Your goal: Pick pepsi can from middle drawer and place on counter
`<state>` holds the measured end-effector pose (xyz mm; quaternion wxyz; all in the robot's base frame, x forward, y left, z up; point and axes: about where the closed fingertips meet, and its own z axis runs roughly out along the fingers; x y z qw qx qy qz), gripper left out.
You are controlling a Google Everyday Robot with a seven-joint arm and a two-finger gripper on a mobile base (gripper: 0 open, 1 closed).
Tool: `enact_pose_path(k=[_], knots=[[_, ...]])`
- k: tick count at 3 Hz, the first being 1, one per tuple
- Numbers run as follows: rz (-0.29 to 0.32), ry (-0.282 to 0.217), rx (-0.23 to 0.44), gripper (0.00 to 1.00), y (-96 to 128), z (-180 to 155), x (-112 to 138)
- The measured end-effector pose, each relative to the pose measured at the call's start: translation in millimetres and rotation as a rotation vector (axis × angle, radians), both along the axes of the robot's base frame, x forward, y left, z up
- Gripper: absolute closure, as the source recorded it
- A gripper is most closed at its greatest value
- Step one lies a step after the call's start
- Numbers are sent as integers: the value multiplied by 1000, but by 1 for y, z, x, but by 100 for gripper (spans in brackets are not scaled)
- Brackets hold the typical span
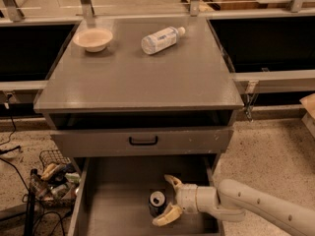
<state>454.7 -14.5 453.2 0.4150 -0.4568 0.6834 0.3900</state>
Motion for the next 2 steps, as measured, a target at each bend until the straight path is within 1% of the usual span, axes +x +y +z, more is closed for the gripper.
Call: enact_pose_path(k=[1,2], knots=[[0,0,0,0,0,0,0],[22,12,58,0,8,0,-1]])
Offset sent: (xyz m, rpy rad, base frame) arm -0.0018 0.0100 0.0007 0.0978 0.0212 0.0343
